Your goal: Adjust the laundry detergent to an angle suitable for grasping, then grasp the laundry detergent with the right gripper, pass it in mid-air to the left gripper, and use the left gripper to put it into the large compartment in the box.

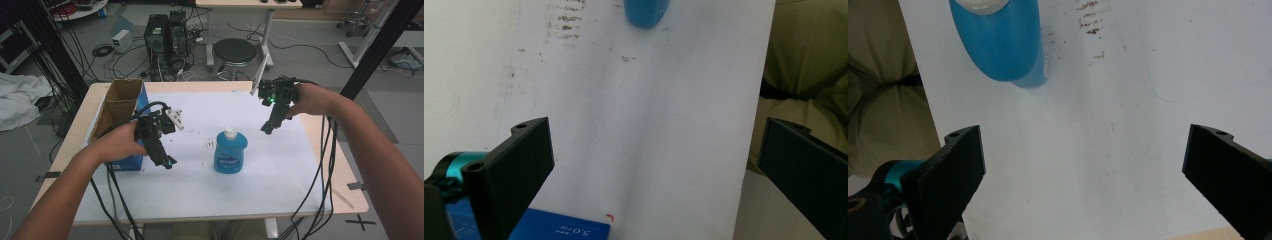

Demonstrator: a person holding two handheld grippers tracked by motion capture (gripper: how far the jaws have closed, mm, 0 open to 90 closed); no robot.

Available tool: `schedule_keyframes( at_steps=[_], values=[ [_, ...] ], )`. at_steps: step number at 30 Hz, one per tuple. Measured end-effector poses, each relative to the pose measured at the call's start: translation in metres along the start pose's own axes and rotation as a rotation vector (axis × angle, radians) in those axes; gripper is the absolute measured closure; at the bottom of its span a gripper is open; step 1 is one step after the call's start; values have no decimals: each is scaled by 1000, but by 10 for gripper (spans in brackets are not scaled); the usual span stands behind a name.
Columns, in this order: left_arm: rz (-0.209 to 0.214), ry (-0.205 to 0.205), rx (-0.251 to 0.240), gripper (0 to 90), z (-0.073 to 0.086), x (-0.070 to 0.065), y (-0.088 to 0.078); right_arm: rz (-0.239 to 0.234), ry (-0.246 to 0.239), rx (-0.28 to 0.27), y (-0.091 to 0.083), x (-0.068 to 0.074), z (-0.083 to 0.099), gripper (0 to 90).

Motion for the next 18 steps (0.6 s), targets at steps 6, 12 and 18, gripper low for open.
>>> schedule_keyframes(
  at_steps=[6, 12, 18],
  values=[
    [-4, -6, -9, 16, -1, 1, -2, 9, -5, -9, -3, 0, 1, 24],
    [6, 9, -4, 16, -3, -1, -1, 9, -11, -14, -6, 2, 4, 24],
    [10, 9, -5, 16, -4, -1, -2, 8, -20, -19, -7, 5, 5, 24]
  ],
)
Point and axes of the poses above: each handheld gripper's, and its own axes: y roughly forward along the jaws, z roughly out of its underside, x roughly to its left, the point moved 7 cm from there along y, roughly forward along the jaws, and after that the axes turned 14 degrees about -x, right-handed, at the moved point
